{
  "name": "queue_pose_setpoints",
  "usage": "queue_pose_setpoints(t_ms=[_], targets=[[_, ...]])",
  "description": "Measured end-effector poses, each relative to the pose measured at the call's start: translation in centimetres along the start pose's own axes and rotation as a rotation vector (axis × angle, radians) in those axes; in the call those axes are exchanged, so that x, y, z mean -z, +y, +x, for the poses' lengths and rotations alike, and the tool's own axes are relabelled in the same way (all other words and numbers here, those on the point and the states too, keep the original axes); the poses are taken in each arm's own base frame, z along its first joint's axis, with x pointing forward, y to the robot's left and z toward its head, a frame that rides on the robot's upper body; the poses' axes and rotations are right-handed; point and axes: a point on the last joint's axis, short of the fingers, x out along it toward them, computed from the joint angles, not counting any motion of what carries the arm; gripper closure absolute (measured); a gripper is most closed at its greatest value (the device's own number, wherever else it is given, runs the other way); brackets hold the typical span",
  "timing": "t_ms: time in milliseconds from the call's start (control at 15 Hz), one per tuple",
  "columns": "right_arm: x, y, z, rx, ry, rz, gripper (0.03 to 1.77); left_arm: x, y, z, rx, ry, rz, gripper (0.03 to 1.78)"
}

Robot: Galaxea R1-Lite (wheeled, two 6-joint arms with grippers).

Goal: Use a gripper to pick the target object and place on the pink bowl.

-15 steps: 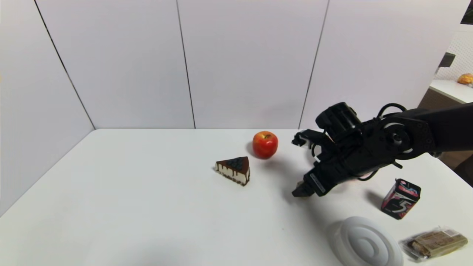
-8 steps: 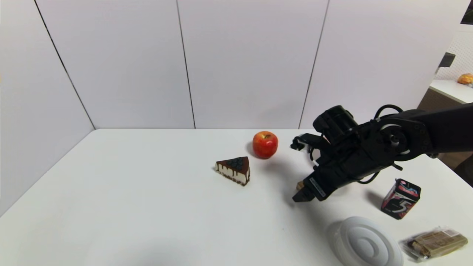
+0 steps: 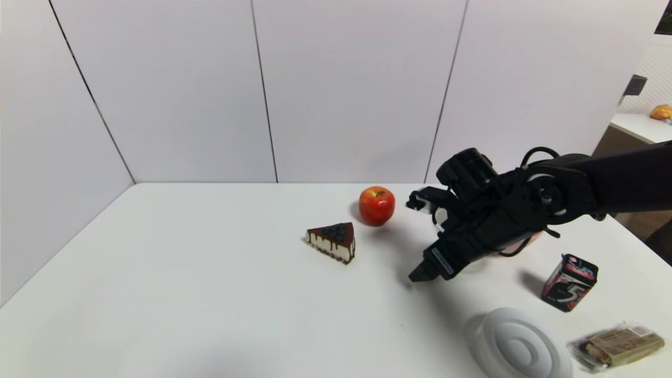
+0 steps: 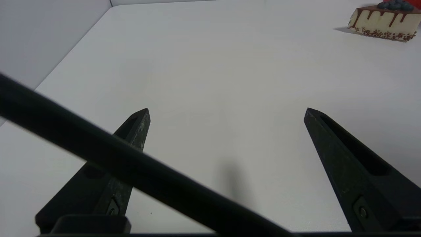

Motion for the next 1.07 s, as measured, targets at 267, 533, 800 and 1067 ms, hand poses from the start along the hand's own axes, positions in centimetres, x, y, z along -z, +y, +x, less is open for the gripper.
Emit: queue_pose_setpoints(t_ms=[267,533,800,1067], targets=[[0.03,0.11,0.11,-0.003,0.005,0.005,0.09,0.0,0.0,0.0,0.001,0.0,-0.001,0.12],[0.08,0.13,0.32,-0.002,0.011,0.004,0.71,0.0,0.0,0.0,0.0,0.0,-0.001,0.12],[0.17,0.09,0.74,-0.004,0.022,0.007,1.32,0.0,0.0,0.0,0.0,0.0,-0.001,0.12],[-0.14,-0.05,0.24,0.004,0.005,0.007,1.38,0.0,0.0,0.0,0.0,0.0,0.0,0.12]])
